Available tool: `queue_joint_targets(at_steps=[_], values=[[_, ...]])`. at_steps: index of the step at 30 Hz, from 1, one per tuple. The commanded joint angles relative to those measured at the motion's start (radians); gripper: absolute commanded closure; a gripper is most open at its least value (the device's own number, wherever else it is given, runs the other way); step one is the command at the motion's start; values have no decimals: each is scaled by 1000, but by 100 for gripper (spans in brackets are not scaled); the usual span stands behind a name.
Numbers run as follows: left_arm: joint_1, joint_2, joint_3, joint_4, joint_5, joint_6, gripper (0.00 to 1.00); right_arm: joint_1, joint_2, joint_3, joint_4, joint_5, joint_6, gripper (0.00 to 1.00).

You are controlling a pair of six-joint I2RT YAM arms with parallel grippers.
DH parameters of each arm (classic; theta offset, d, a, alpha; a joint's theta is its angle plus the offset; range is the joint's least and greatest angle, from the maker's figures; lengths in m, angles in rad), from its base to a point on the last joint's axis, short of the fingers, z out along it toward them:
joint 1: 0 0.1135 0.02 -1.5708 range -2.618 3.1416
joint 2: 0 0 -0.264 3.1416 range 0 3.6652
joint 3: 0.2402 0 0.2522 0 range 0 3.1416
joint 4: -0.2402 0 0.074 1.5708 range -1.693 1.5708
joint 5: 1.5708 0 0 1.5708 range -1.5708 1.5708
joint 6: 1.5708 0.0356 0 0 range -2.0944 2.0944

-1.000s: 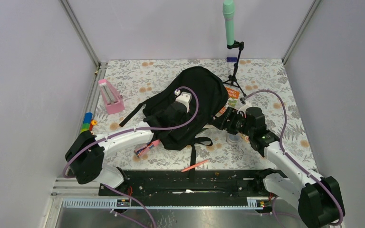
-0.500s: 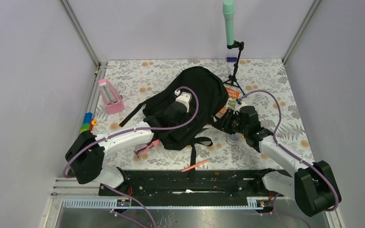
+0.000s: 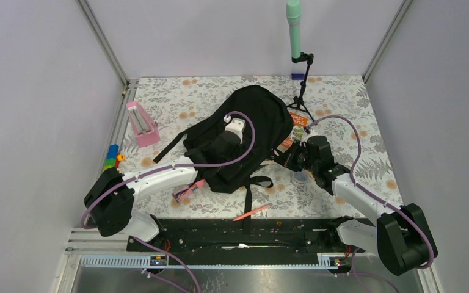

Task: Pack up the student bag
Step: Zip the student bag at the center of the board.

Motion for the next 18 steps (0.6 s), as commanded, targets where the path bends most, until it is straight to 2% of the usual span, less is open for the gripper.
queue_joint_targets(at_steps=[1, 18], values=[[21, 10, 45, -32, -85, 1, 100, 8, -14, 8, 37, 42, -10, 100], [145, -6, 48, -14, -42, 20, 100, 7, -12, -10, 21, 76, -32, 100]])
